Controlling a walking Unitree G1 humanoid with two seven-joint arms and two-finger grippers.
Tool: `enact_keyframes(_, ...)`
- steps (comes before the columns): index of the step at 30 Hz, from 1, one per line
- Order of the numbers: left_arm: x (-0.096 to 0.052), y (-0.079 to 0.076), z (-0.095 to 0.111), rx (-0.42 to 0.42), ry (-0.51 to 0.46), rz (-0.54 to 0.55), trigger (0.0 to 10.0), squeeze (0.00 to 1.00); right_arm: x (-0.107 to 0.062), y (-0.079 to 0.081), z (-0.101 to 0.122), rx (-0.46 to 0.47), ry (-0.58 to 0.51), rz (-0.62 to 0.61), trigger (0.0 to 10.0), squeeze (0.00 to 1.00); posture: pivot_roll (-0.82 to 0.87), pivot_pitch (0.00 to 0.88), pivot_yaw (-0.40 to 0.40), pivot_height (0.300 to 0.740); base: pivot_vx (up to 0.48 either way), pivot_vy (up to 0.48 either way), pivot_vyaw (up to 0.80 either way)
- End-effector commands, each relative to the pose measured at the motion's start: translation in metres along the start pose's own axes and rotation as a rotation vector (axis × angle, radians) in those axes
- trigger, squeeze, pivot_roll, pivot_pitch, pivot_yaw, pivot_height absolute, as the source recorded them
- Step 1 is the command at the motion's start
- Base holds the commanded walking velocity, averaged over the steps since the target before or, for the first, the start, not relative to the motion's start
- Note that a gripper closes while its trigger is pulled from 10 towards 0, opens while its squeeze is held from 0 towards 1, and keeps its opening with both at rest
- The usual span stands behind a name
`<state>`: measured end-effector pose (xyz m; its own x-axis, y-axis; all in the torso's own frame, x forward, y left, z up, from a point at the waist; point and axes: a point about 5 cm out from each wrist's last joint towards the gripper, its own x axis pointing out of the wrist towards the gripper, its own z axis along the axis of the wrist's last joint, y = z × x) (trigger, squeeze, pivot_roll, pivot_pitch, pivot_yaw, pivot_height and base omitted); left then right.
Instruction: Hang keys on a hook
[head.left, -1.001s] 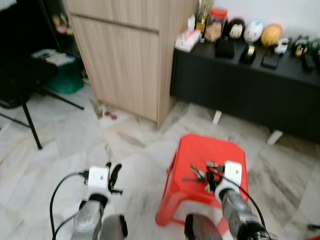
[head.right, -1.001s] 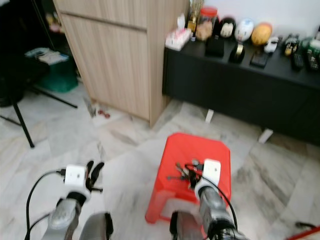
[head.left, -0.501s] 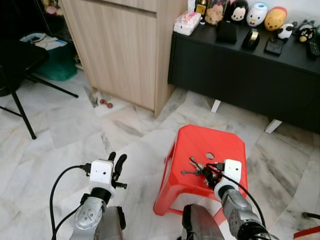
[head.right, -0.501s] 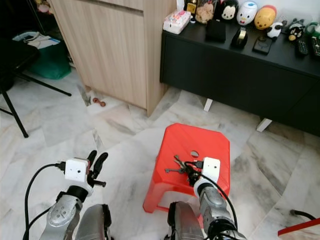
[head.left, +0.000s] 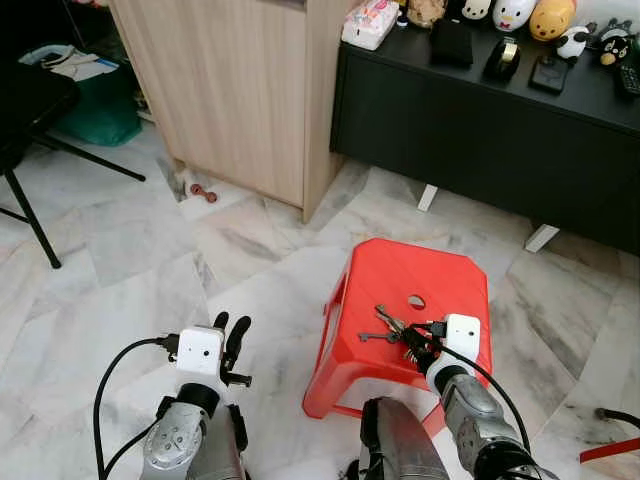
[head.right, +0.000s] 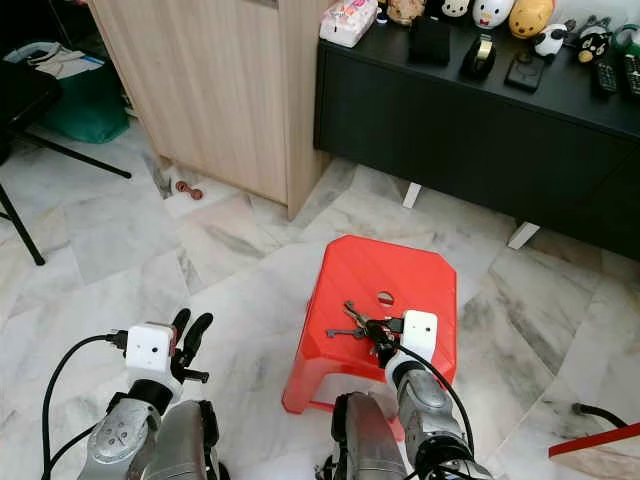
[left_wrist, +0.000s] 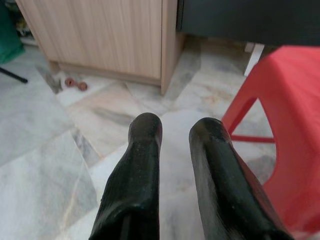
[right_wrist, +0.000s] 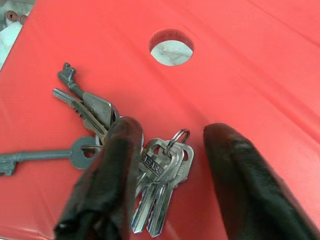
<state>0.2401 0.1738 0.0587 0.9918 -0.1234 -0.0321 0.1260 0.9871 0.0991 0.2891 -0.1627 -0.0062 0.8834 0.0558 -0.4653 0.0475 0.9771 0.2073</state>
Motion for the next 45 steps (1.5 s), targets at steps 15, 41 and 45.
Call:
enact_keyframes(15,-0.008,-0.007,-0.001,0.045,0.025,-0.036,10.0,0.0,-0.004,0.0,-0.01,0.011,0.008,0.007,0.0,0.0,0.01,0.238,-0.107,0.602,0.0,0.0,0.0)
enact_keyframes(41,0.02,-0.002,-0.009,0.094,0.044,-0.058,10.0,0.0,0.001,0.002,0.024,0.012,-0.141,0.024,0.0,0.0,-0.01,0.115,-0.091,0.602,0.0,0.0,0.0)
enact_keyframes(45,0.024,-0.001,-0.01,0.096,0.046,-0.058,10.0,0.0,0.0,0.001,0.028,0.014,-0.165,0.023,0.0,0.0,-0.02,0.094,-0.087,0.602,0.0,0.0,0.0)
